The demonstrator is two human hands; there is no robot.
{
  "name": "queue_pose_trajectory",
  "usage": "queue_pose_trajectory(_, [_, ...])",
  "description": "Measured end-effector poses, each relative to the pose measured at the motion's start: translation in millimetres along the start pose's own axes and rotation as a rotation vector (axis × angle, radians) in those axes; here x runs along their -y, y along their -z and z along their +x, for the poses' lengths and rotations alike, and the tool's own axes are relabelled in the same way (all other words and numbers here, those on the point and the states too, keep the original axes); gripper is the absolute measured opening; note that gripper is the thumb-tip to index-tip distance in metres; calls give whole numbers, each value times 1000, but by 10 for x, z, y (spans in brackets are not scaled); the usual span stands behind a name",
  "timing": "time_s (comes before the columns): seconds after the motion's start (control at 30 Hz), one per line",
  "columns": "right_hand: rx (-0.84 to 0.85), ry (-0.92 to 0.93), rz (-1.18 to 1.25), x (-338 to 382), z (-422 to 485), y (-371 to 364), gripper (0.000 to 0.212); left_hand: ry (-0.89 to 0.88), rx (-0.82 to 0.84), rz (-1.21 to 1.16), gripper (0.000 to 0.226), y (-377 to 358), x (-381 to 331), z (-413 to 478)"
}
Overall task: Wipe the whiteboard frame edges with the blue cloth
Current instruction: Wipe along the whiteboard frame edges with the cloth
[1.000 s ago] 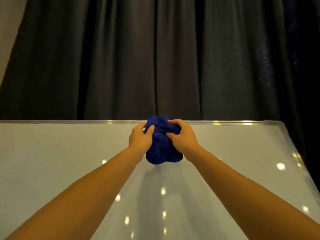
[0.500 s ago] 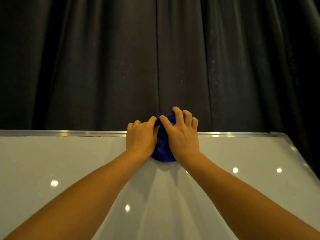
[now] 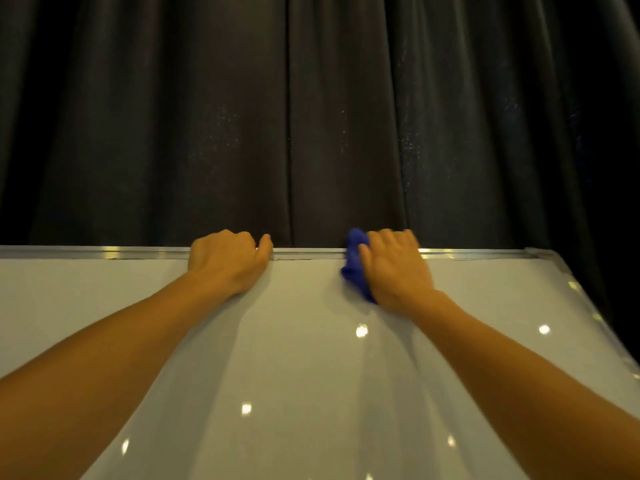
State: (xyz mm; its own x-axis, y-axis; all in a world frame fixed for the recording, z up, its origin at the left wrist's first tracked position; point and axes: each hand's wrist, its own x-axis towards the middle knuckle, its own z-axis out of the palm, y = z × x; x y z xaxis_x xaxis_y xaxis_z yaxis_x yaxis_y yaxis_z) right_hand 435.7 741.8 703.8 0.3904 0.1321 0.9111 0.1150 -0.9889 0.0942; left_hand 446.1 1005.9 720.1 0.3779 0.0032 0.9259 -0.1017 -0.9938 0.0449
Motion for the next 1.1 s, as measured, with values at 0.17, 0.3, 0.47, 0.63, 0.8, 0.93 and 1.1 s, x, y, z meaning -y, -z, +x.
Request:
queue_pose_trajectory(0.17, [73,-219,66,72,-42,-31,75,114,-13,-10,59,-39,-226,11])
queue_pose_trajectory(0.3, [-2,69,132,776,-101,-168,78,123,-63,-8,64,-79,-171,-8])
queue_pose_trajectory(0.47, [-36,-243,75,-288,-72,-129,57,83,-107,-10,62,-128,-29,-4])
queue_pose_trajectory(0.63, [-89,-189,64,425,-46,-271,65,81,-82,-6,59,-155,-157,9])
queue_pose_trajectory(0.8, [18,136,102,470,-117,-298,68,86,-94,-28,61,-218,-26,1])
queue_pose_trajectory(0.93, [73,-198,88,-202,-132,-170,81,65,-113,-26,61,-244,-77,5])
queue_pose_trajectory(1.1, [-16,45,131,699,-243,-327,79,91,-99,-8,58,-215,-149,14])
